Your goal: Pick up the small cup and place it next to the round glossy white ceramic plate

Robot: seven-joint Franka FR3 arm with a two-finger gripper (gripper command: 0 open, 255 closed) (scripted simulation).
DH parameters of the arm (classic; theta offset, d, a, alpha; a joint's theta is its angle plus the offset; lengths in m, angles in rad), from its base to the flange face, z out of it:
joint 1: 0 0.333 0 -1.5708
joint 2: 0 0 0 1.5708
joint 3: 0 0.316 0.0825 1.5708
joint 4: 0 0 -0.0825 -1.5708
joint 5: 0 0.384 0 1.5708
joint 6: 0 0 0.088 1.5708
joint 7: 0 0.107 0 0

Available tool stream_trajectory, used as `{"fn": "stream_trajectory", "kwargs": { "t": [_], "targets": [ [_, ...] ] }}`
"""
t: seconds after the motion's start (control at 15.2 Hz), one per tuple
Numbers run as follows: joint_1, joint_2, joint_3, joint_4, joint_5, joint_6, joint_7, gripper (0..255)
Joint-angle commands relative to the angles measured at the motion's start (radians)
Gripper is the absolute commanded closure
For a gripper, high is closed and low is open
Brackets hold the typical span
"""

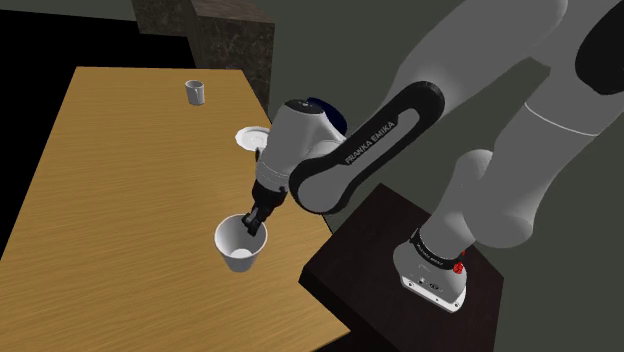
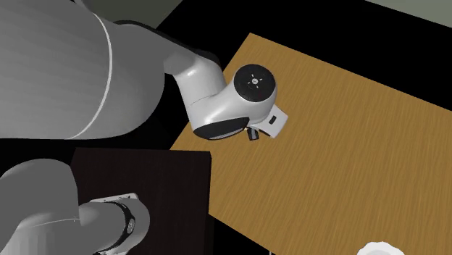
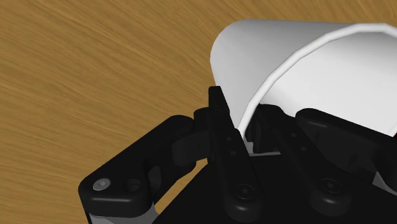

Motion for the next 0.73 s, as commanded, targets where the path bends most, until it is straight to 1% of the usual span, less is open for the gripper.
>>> {"fn": "stream_trajectory", "kwargs": {
  "t": [0.0, 0.66],
  "targets": [
    [-0.002, -0.026, -0.002, 0.003, -0.004, -0.029, 0.005, 255],
    [-0.008, -0.154, -0.009, 0.03, -0.023, -0.183, 0.036, 255]
  ]
}}
